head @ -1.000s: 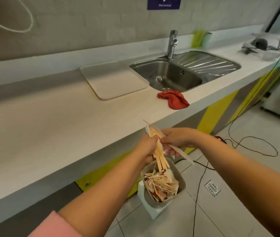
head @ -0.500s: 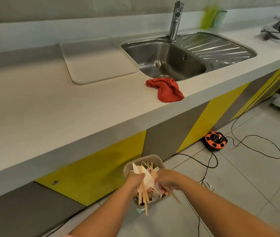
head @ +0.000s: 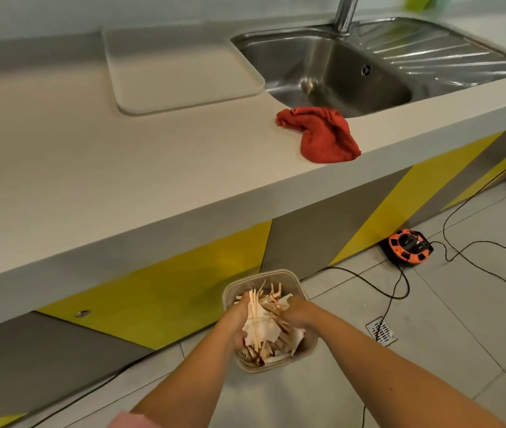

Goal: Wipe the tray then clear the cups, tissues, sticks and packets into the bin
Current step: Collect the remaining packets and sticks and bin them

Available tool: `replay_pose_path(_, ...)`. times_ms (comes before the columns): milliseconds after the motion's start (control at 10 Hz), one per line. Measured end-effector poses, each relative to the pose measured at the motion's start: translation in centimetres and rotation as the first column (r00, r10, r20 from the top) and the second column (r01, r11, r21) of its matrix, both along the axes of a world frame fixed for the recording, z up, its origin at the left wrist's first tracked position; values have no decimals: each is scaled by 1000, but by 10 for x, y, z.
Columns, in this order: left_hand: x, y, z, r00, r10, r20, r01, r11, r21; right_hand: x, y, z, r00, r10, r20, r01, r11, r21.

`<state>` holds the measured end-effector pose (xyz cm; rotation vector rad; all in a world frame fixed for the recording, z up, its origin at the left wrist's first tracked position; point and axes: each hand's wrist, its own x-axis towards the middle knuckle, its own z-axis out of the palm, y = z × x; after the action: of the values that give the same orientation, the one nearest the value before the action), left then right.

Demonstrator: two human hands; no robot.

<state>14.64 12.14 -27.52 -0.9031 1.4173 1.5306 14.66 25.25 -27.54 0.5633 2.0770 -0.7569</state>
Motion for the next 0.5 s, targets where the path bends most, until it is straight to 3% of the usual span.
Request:
replay_pose_path(300, -7, -12, 12, 961, -215, -174, 181, 964, -194, -10, -12, 40, 994, 113, 9, -113, 994, 14)
replay_pose_path(500, -8, -29, 61, 827, -449, -339, 337, 878, -340, -19, -33, 74, 961, 277, 3, -277, 958, 79)
